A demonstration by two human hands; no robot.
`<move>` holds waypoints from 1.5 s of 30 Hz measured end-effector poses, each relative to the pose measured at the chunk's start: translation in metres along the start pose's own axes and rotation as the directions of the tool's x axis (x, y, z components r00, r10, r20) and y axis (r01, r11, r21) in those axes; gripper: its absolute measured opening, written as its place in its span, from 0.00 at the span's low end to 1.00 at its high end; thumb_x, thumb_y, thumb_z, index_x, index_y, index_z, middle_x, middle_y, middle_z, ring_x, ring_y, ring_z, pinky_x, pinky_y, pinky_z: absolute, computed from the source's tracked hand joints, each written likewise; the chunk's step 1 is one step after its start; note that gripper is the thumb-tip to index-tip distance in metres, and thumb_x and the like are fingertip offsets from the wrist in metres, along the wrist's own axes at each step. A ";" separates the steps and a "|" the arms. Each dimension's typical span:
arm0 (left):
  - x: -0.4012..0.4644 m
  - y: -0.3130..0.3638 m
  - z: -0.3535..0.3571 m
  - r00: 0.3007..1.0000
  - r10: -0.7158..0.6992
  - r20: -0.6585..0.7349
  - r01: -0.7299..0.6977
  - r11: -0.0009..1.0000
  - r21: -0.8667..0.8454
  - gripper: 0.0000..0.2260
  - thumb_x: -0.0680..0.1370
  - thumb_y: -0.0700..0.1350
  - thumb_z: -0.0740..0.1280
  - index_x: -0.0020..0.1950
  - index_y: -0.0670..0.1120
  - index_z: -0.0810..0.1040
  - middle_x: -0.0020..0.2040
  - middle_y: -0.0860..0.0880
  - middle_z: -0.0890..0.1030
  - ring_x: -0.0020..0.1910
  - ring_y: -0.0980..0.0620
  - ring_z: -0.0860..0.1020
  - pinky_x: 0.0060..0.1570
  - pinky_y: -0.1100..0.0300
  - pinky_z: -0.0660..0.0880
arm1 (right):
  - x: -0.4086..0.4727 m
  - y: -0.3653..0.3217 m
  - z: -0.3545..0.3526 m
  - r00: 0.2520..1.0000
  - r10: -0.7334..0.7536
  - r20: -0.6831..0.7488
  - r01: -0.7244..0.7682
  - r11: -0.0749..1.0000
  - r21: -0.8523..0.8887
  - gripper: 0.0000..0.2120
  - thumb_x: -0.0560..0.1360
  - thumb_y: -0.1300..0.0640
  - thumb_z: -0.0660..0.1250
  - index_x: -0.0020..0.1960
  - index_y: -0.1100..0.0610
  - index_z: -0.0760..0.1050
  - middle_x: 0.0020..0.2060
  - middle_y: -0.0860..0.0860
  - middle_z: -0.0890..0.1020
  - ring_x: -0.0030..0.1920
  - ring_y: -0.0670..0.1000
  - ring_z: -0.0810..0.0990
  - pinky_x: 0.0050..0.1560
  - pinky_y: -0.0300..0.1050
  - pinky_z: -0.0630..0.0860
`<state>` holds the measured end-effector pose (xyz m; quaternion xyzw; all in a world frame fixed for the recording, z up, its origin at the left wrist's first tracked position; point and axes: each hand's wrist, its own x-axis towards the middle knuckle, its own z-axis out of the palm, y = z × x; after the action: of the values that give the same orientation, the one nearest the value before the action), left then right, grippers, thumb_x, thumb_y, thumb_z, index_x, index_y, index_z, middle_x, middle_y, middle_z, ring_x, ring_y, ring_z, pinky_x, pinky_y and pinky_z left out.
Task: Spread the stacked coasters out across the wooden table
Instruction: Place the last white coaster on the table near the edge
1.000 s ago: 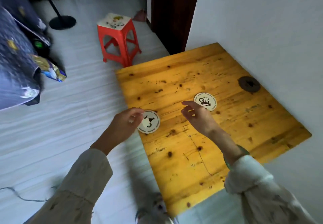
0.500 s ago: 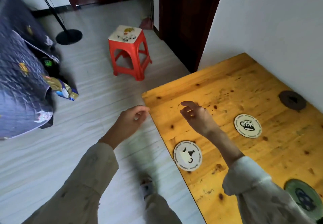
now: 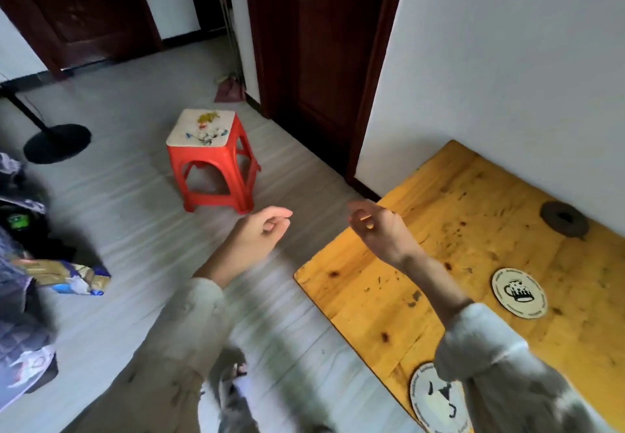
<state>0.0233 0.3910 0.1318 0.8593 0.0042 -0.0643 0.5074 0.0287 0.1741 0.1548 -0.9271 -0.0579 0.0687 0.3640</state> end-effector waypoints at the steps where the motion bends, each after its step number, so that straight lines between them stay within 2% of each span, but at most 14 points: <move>1: 0.018 -0.006 -0.012 0.999 0.017 0.043 -0.017 1.000 0.002 0.10 0.77 0.40 0.63 0.57 0.43 0.78 0.54 0.41 0.82 0.57 0.44 0.79 0.58 0.55 0.72 | 0.012 -0.007 0.006 1.000 0.018 -0.025 -0.019 1.000 -0.006 0.13 0.78 0.58 0.58 0.61 0.58 0.73 0.51 0.54 0.83 0.54 0.56 0.81 0.52 0.44 0.74; 7: 0.118 -0.027 -0.074 0.966 0.108 0.234 -0.122 0.992 0.045 0.10 0.77 0.40 0.62 0.56 0.45 0.77 0.54 0.41 0.81 0.56 0.44 0.79 0.58 0.54 0.72 | 0.072 -0.044 0.037 0.963 0.190 -0.190 -0.189 0.982 0.021 0.12 0.77 0.58 0.58 0.58 0.57 0.74 0.50 0.58 0.83 0.51 0.59 0.81 0.51 0.48 0.76; 11: 0.174 -0.018 -0.077 0.916 0.154 0.370 -0.195 0.978 0.076 0.10 0.77 0.41 0.62 0.57 0.46 0.77 0.54 0.42 0.82 0.55 0.45 0.79 0.60 0.52 0.73 | 0.097 -0.047 0.038 0.912 0.316 -0.263 -0.307 0.949 0.078 0.12 0.77 0.58 0.59 0.58 0.57 0.74 0.50 0.57 0.83 0.51 0.58 0.81 0.52 0.49 0.77; 13: 0.203 -0.010 -0.067 0.879 0.185 0.440 -0.240 0.968 0.071 0.11 0.77 0.41 0.62 0.58 0.45 0.77 0.54 0.42 0.82 0.55 0.46 0.79 0.57 0.58 0.73 | 0.108 -0.042 0.033 0.871 0.373 -0.319 -0.360 0.928 0.101 0.12 0.77 0.58 0.60 0.59 0.58 0.74 0.51 0.57 0.83 0.51 0.59 0.82 0.52 0.51 0.78; 15: 0.229 0.000 -0.053 0.837 0.219 0.502 -0.294 0.953 0.075 0.11 0.77 0.41 0.62 0.58 0.44 0.77 0.54 0.43 0.82 0.53 0.48 0.79 0.49 0.70 0.72 | 0.117 -0.032 0.027 0.836 0.416 -0.358 -0.406 0.908 0.106 0.12 0.77 0.58 0.60 0.59 0.59 0.74 0.51 0.57 0.84 0.51 0.60 0.82 0.51 0.52 0.78; 16: 0.242 0.006 -0.045 0.817 0.232 0.528 -0.316 0.946 0.073 0.11 0.77 0.41 0.61 0.58 0.44 0.77 0.54 0.44 0.81 0.51 0.50 0.79 0.45 0.76 0.70 | 0.122 -0.026 0.024 0.819 0.437 -0.373 -0.427 0.897 0.115 0.13 0.77 0.58 0.60 0.60 0.58 0.74 0.51 0.56 0.84 0.51 0.59 0.82 0.51 0.50 0.78; 18: 0.266 0.020 -0.028 0.774 0.257 0.578 -0.357 0.932 0.063 0.12 0.77 0.41 0.61 0.59 0.44 0.77 0.55 0.44 0.81 0.50 0.52 0.77 0.41 0.81 0.68 | 0.134 -0.013 0.014 0.781 0.476 -0.403 -0.456 0.877 0.152 0.14 0.77 0.57 0.60 0.62 0.56 0.73 0.53 0.54 0.83 0.52 0.56 0.82 0.51 0.45 0.77; 24: 0.341 0.060 0.030 0.654 0.311 0.689 -0.481 0.874 0.062 0.12 0.78 0.42 0.61 0.59 0.44 0.77 0.56 0.45 0.80 0.48 0.54 0.76 0.41 0.80 0.69 | 0.176 0.034 -0.023 0.667 0.565 -0.486 -0.512 0.821 0.252 0.17 0.78 0.55 0.60 0.65 0.57 0.70 0.57 0.56 0.81 0.54 0.56 0.81 0.52 0.49 0.78; 28: 0.375 0.082 0.065 0.573 0.313 0.757 -0.553 0.830 0.075 0.12 0.77 0.45 0.62 0.59 0.48 0.78 0.54 0.49 0.81 0.48 0.55 0.77 0.49 0.67 0.69 | 0.185 0.058 -0.032 0.583 0.658 -0.476 -0.575 0.748 0.330 0.17 0.78 0.54 0.60 0.65 0.57 0.70 0.57 0.56 0.81 0.55 0.55 0.81 0.56 0.48 0.76; 30: 0.385 0.089 0.081 0.529 0.311 0.790 -0.576 0.815 0.065 0.11 0.77 0.46 0.62 0.58 0.50 0.78 0.54 0.51 0.80 0.48 0.57 0.77 0.48 0.68 0.69 | 0.184 0.066 -0.035 0.540 0.705 -0.460 -0.598 0.706 0.379 0.17 0.78 0.54 0.60 0.65 0.56 0.70 0.57 0.55 0.81 0.55 0.55 0.80 0.55 0.47 0.75; 34: 0.402 0.105 0.129 0.385 0.272 0.882 -0.640 0.768 0.043 0.11 0.77 0.49 0.61 0.58 0.53 0.77 0.53 0.55 0.79 0.48 0.60 0.76 0.43 0.75 0.66 | 0.172 0.089 -0.040 0.403 0.782 -0.475 -0.636 0.613 0.469 0.16 0.77 0.54 0.61 0.64 0.56 0.71 0.56 0.55 0.82 0.53 0.54 0.81 0.51 0.42 0.73; 38: 0.407 0.120 0.192 0.205 0.234 0.950 -0.679 0.733 -0.034 0.12 0.77 0.48 0.61 0.59 0.51 0.76 0.53 0.54 0.79 0.52 0.56 0.77 0.51 0.66 0.70 | 0.158 0.114 -0.042 0.248 0.855 -0.455 -0.666 0.492 0.561 0.16 0.78 0.54 0.60 0.64 0.57 0.71 0.56 0.55 0.81 0.53 0.55 0.81 0.53 0.44 0.74; 42: 0.414 0.124 0.259 -0.014 0.139 0.990 -0.713 0.693 -0.107 0.14 0.77 0.47 0.61 0.63 0.49 0.73 0.54 0.53 0.77 0.54 0.55 0.75 0.52 0.63 0.70 | 0.151 0.138 -0.048 0.053 0.903 -0.426 -0.655 0.353 0.668 0.16 0.77 0.55 0.60 0.64 0.58 0.71 0.57 0.58 0.81 0.54 0.57 0.80 0.56 0.49 0.75; 45: 0.425 0.125 0.306 -0.137 0.049 0.989 -0.752 0.645 -0.136 0.16 0.77 0.47 0.61 0.65 0.49 0.71 0.59 0.50 0.75 0.57 0.53 0.74 0.57 0.60 0.70 | 0.152 0.157 -0.051 -0.104 0.922 -0.374 -0.615 0.236 0.753 0.16 0.78 0.55 0.60 0.64 0.58 0.71 0.58 0.58 0.80 0.55 0.57 0.79 0.58 0.53 0.76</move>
<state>0.4217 0.0389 0.0461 0.6083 -0.6427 -0.4533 0.1073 0.1957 0.0500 0.0715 -0.6023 0.6873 -0.1436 0.3798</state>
